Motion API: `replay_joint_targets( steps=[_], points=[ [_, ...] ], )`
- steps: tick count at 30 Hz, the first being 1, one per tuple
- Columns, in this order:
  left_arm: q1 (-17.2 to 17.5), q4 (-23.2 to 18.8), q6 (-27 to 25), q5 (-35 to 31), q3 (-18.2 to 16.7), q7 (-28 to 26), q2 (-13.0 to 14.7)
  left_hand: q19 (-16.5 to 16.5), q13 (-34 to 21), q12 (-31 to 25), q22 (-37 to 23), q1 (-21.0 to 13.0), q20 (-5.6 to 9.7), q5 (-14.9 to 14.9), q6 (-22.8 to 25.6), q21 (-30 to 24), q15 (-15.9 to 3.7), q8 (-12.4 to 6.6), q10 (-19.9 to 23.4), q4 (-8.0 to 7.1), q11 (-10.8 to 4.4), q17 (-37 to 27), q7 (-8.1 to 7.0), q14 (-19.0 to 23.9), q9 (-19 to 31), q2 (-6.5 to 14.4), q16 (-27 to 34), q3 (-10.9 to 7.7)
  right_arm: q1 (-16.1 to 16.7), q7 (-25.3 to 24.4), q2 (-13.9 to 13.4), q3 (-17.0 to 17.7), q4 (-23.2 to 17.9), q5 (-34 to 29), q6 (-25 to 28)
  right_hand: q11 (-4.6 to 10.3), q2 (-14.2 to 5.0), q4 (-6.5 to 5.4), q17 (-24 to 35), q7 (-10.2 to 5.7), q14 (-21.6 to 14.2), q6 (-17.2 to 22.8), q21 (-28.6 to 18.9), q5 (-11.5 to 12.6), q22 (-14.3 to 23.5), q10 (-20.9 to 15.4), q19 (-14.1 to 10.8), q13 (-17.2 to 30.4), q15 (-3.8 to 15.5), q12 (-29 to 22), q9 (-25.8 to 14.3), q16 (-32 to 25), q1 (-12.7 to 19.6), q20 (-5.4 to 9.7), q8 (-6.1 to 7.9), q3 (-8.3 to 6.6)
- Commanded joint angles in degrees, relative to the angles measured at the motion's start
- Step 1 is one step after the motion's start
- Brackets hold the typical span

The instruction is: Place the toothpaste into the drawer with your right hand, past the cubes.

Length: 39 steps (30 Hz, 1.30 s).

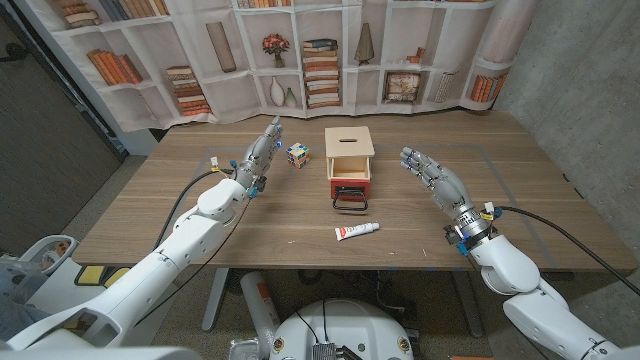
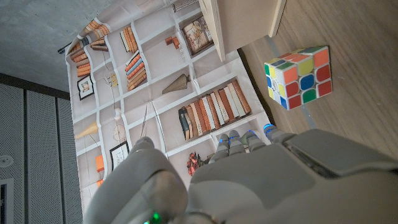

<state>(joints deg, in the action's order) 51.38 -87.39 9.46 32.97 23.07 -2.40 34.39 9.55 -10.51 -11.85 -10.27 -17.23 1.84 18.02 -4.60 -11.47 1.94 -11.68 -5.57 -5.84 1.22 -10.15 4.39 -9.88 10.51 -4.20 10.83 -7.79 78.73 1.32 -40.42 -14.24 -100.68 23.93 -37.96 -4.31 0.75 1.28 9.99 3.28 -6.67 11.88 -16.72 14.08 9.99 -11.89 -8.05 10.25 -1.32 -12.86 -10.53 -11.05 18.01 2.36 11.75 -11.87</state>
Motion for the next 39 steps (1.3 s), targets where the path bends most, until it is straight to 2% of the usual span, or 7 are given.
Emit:
replay_joint_targets(
  steps=[1,26,39],
  points=[
    [-0.2,0.17,-0.24,0.0,0.14,0.17,-0.11,1.76,-0.15,0.0,-0.09,-0.39,0.8,0.19,0.65,-0.08,-0.13,0.12,0.28,0.0,0.07,-0.19,0.15,-0.04,0.14,0.58,-0.11,0.3,0.55,-1.32,-0.05,0.15,-0.54,-2.47,0.37,0.2,-0.1,0.53,0.25,-0.25,-0.38,0.54,0.14,-0.11,0.26,-0.43,-0.42,0.33,0.22,-0.16,-0.31,0.16,0.59,-0.12,-0.15,-0.09],
    [-0.69,2.33,0.71,0.8,0.33,1.58,-0.91,1.76,-0.15,0.04,-0.09,-0.46,0.82,0.17,0.68,-0.06,-0.12,0.18,0.32,0.01,0.01,-0.19,0.17,-0.02,0.14,0.7,-0.13,0.49,2.12,-3.57,0.47,0.24,-1.9,-6.5,-0.01,0.65,-0.14,1.6,0.21,-0.79,-0.93,1.66,0.78,-0.2,0.27,-1.54,-0.69,0.33,0.8,-0.37,-0.31,0.14,1.98,-0.08,0.14,-0.4],
    [-0.1,1.62,0.37,0.84,0.11,1.0,-0.54,1.75,-0.15,0.05,-0.09,-0.51,0.83,0.17,0.86,-0.06,-0.13,0.15,0.38,0.03,0.03,-0.19,0.2,-0.02,0.14,0.77,-0.14,0.61,2.8,-5.44,0.9,0.48,-2.7,-10.26,-0.12,0.79,-0.2,2.15,0.18,-0.95,-1.01,2.14,1.15,-0.24,0.29,-1.97,-0.8,0.31,0.89,-0.37,-0.31,0.24,2.71,0.09,0.17,-0.57]
  ],
)
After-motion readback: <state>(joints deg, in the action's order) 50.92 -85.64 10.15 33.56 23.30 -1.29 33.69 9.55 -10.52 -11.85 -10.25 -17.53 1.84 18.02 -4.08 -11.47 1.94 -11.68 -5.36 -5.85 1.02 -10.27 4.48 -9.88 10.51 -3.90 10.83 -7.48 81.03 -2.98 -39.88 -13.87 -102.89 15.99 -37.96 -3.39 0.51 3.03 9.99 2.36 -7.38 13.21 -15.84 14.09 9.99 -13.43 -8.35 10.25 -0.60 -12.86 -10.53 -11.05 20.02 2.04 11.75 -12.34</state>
